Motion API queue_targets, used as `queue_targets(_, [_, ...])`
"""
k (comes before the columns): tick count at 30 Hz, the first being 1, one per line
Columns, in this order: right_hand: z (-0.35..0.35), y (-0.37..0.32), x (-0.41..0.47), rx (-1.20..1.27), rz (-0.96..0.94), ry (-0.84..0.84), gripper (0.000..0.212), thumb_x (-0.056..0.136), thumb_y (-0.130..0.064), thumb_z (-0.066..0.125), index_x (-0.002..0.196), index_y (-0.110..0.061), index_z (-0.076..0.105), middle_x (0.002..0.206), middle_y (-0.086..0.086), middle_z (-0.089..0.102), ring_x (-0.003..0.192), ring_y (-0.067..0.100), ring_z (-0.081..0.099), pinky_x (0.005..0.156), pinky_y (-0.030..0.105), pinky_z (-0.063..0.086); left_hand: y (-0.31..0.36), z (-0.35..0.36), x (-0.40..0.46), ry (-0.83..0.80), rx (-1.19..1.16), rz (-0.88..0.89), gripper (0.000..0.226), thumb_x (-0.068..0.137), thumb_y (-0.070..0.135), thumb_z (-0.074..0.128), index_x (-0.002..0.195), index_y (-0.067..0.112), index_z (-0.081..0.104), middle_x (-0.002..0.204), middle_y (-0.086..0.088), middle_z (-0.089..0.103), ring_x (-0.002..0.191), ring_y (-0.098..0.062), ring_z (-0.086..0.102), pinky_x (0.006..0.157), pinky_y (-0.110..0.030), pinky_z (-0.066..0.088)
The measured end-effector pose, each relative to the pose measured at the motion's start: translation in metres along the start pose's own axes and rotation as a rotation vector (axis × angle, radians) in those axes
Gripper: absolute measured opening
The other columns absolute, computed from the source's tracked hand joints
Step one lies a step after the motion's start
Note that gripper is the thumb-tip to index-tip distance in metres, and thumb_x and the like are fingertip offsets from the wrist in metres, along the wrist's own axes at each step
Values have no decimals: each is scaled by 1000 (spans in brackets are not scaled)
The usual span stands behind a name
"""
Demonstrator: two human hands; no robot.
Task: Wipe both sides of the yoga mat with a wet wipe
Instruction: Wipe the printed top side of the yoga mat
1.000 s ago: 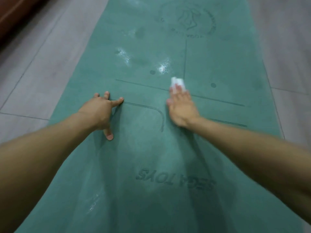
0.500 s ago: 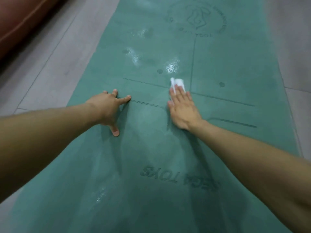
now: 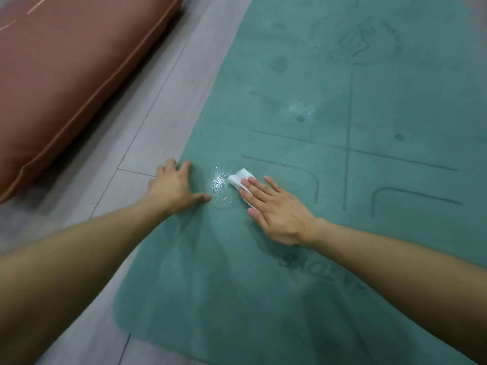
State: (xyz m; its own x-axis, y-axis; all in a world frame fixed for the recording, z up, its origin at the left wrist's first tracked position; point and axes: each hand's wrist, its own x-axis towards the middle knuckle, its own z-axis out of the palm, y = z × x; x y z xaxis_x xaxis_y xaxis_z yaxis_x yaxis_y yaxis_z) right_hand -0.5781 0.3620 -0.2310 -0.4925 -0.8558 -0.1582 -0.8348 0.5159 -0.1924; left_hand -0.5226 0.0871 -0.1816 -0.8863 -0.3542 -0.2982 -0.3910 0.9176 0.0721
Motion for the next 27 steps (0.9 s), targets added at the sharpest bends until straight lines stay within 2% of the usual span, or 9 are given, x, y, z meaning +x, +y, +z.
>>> queue_targets(4, [0, -16, 5, 44, 75, 10, 66, 109, -48, 4, 169, -19, 8, 176, -3, -1, 162, 10, -9, 132, 42, -3, -22, 14, 0, -30, -111, -177, 104, 66, 77, 80, 143, 19, 41, 135, -15, 47, 129, -40, 48, 102, -51, 48])
queue_targets(6, [-3, -19, 1, 49, 128, 6, 68, 108, -48, 2, 169, -20, 7, 176, -3, -2, 161, 9, -9, 132, 41, -4, -36, 19, 4, -58, -185, -249, 83, 73, 64, 79, 132, 12, 52, 131, -18, 55, 120, -42, 58, 98, -48, 53])
queue_targets(9, [-12, -15, -8, 72, 209, 1, 69, 106, -50, -1, 169, -21, 4, 176, -6, -5, 161, 9, -9, 132, 41, -5, -54, 23, 12, -71, -224, -249, 30, 83, 34, 65, 99, 9, 69, 109, -20, 72, 99, -38, 68, 77, -36, 53])
queue_targets(11, [-17, -10, -21, 54, 237, 7, 70, 106, -51, -2, 169, -22, 4, 176, -7, -4, 161, 9, -9, 132, 41, -4, -49, 16, -3, -105, -237, -209, 21, 89, 25, 66, 82, 6, 73, 89, -15, 76, 88, -32, 71, 70, -31, 48])
queue_targets(15, [-27, -2, -61, -10, 260, -2, 68, 108, -50, 1, 169, -21, 4, 176, -5, -5, 162, 11, -9, 132, 41, -5, -27, 15, -38, -192, -276, -119, 23, 91, 28, 78, 78, 10, 75, 74, -3, 76, 79, -22, 73, 76, -28, 56])
queue_targets(18, [-30, -3, -90, -60, 260, -34, 65, 111, -48, 5, 169, -19, 4, 176, -3, -5, 162, 13, -8, 132, 41, -6, -5, 22, -56, -313, -288, -22, 20, 88, 25, 81, 77, 9, 77, 67, -2, 76, 72, -19, 77, 79, -35, 64])
queue_targets(22, [-29, 5, -114, -59, 311, -74, 63, 112, -46, 7, 169, -19, 3, 176, -3, -5, 162, 13, -8, 132, 41, -6, 36, 8, -70, -491, -76, 117, 19, 86, 23, 79, 80, 5, 77, 66, -4, 76, 63, -21, 76, 66, -35, 66])
queue_targets(25, [-26, 19, -123, 27, 445, -78, 63, 112, -46, 8, 169, -19, 3, 177, -3, -2, 162, 13, -6, 132, 40, -5, 57, -7, -62, -247, 292, 257, 51, 73, 50, 88, 103, 14, 70, 96, -6, 71, 89, -29, 72, 75, -37, 61])
queue_targets(27, [-24, 35, -125, 151, 589, -45, 62, 113, -45, 9, 169, -19, 7, 177, -2, 2, 162, 13, -2, 132, 39, -3, 66, -13, -49, -134, 305, 326, 78, 67, 59, 91, 126, 19, 59, 120, -8, 61, 110, -31, 63, 87, -43, 59])
